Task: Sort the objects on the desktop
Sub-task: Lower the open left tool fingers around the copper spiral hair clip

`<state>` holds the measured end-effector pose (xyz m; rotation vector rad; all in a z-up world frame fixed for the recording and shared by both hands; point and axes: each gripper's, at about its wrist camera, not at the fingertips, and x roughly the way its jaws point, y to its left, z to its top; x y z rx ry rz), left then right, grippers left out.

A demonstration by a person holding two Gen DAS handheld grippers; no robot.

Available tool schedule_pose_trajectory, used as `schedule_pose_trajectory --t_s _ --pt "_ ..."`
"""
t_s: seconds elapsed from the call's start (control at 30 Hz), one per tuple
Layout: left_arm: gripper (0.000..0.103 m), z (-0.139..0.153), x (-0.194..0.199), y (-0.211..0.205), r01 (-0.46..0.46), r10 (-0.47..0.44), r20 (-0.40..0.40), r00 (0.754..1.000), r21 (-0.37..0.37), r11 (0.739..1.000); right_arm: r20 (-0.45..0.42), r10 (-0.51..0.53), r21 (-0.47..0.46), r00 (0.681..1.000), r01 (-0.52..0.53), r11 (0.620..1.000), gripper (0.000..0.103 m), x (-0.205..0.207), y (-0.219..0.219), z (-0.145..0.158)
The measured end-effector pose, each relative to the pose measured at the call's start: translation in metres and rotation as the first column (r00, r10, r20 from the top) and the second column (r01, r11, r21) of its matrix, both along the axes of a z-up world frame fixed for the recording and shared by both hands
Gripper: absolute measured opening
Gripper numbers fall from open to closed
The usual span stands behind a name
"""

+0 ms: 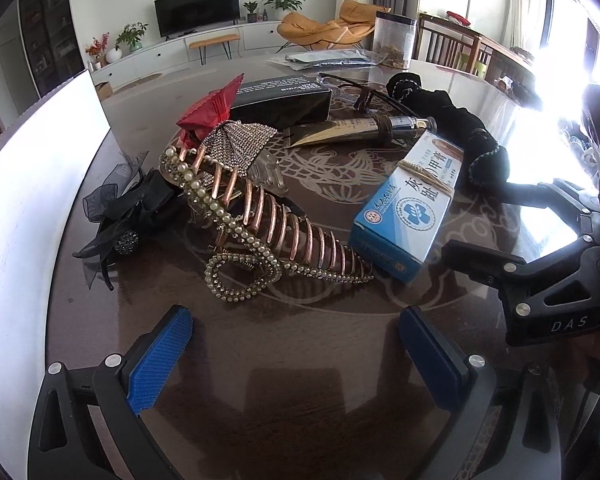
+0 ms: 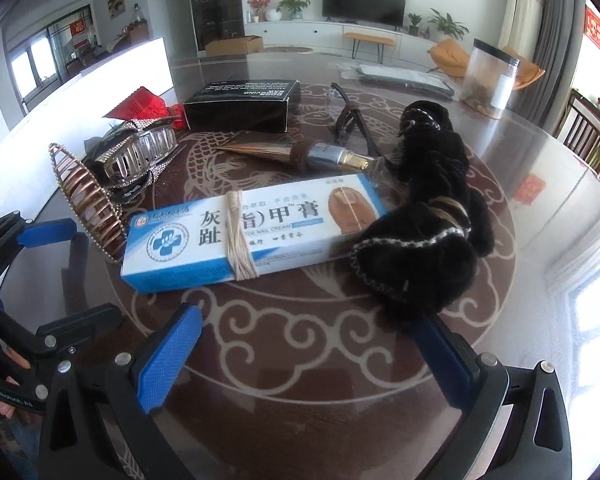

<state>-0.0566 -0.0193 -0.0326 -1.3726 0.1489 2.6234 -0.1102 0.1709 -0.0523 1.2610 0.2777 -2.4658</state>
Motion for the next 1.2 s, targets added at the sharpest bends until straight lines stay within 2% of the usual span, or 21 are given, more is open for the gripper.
schedule_pose_trajectory --t_s 0.47,1.0,1.2 --pt "0.103 0.0 -0.005 0.004 -0.039 0.039 0.007 0.999 -0.008 0.999 0.002 0.0 -0.003 1.0 0.0 1.0 0.103 0.001 -0.001 0.0" --pt "0.103 -0.001 -0.01 0.005 -0.045 0.045 0.011 0.999 -0.001 0.999 0.002 0.006 -0.003 1.0 -0.006 1.0 0.103 0.002 0.0 -0.001" --pt "0.103 -0.001 -0.021 0.009 -0.032 0.032 0.015 0.999 0.002 0.999 0.003 -0.048 -0.001 0.999 0.048 0.999 0.103 -0.002 0.004 0.0"
